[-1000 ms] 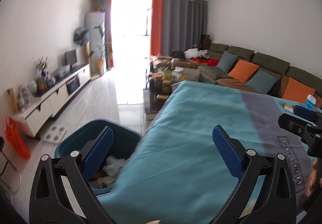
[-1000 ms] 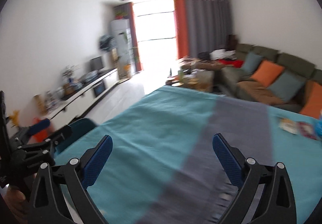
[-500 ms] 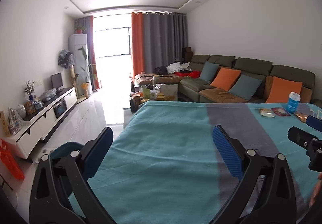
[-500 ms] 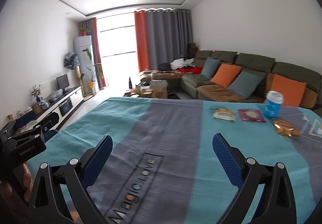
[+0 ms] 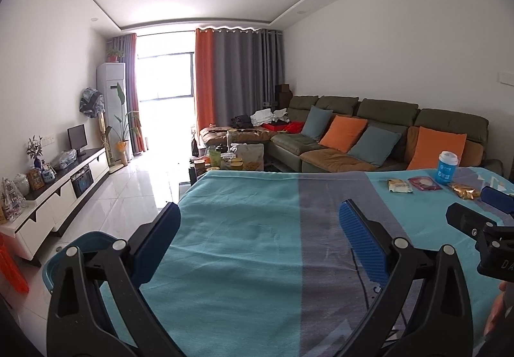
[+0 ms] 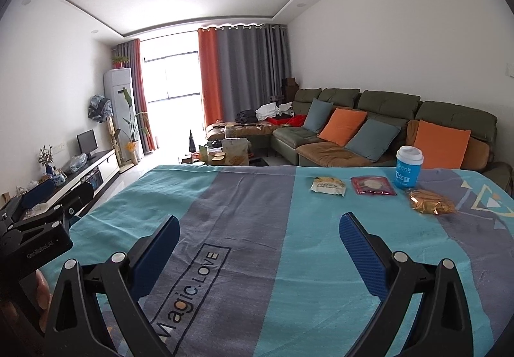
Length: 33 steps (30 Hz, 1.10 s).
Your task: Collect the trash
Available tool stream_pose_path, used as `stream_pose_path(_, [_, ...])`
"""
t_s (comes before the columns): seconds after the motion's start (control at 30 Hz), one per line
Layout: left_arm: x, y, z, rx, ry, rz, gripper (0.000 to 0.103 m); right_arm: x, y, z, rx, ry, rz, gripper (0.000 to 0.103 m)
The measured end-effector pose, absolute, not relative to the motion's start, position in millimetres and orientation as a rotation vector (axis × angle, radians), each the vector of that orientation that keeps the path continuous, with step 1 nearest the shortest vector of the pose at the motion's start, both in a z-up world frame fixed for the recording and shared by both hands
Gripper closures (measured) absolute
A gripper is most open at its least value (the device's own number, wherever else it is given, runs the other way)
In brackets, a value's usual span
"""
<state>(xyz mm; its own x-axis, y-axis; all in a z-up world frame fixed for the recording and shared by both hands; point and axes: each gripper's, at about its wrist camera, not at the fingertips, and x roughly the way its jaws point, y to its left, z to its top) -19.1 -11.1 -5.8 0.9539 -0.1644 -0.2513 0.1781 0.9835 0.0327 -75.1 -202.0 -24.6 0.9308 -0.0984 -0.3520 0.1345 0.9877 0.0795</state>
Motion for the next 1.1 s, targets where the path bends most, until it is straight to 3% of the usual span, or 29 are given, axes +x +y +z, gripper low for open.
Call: stream_pose_path(1.1, [-25.0,-2.8,-4.7,0.030,0.242,-0.180,0.006,-88.7,-208.3,-15.7,0.076,0.329,-0.153,0.007])
